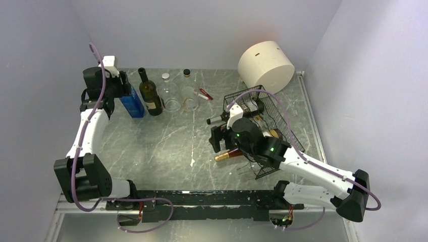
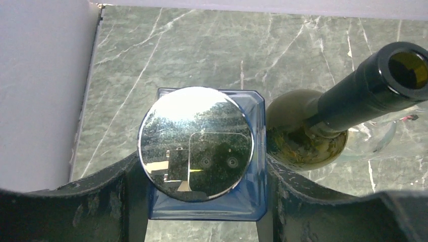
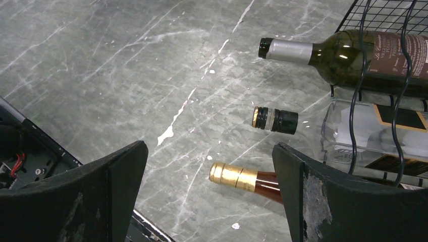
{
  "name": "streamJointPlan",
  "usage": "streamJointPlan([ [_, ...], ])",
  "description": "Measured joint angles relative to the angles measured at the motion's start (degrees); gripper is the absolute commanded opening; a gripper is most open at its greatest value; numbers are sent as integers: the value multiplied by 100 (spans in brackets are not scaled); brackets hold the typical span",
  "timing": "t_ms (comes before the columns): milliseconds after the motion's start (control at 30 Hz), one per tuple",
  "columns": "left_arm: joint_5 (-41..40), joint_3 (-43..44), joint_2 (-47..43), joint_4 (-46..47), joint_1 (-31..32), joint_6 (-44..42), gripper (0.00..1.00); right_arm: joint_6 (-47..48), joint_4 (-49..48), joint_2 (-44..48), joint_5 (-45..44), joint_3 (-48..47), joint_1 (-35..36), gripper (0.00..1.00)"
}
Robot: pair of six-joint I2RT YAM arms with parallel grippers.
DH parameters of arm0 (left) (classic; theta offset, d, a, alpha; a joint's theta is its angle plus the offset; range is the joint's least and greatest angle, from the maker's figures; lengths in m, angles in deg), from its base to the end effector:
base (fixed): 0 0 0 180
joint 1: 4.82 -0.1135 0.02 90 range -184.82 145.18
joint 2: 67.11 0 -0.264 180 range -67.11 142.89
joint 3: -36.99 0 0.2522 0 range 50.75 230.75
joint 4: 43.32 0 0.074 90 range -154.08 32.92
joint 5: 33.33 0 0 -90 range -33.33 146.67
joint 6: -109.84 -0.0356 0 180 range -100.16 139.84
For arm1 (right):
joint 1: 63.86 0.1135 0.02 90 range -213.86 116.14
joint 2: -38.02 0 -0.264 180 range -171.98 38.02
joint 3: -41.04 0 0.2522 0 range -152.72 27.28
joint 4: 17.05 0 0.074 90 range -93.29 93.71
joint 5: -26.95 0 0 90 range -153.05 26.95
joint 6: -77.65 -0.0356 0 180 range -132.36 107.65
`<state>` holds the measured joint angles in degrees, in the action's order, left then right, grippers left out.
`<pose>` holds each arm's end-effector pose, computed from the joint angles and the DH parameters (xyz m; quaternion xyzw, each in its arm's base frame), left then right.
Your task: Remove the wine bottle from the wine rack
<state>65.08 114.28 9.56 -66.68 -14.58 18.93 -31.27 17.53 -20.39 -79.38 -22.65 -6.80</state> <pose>0.3084 0.0478 0.3309 -0.0236 0.8310 -0.0094 0.5556 0.1319 0.1852 0.3087 -0.2113 0.8308 0.2113 0.4696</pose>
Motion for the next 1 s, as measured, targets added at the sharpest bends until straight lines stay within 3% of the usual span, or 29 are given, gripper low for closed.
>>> streamJointPlan([
  [300,431,168,205,-7,-70,-2,38,-22,-118,-186,96,-13,0,100],
  [433,566,363,387,-72,-70,-2,60,-24,-129,-260,142,-70,0,100],
  [533,621,407,424,-98,-70,-2,69,-42,-144,-262,177,-90,0,100],
  [1000,872,413,155,129,-70,55,79,-179,-153,-385,308,-144,0,100],
])
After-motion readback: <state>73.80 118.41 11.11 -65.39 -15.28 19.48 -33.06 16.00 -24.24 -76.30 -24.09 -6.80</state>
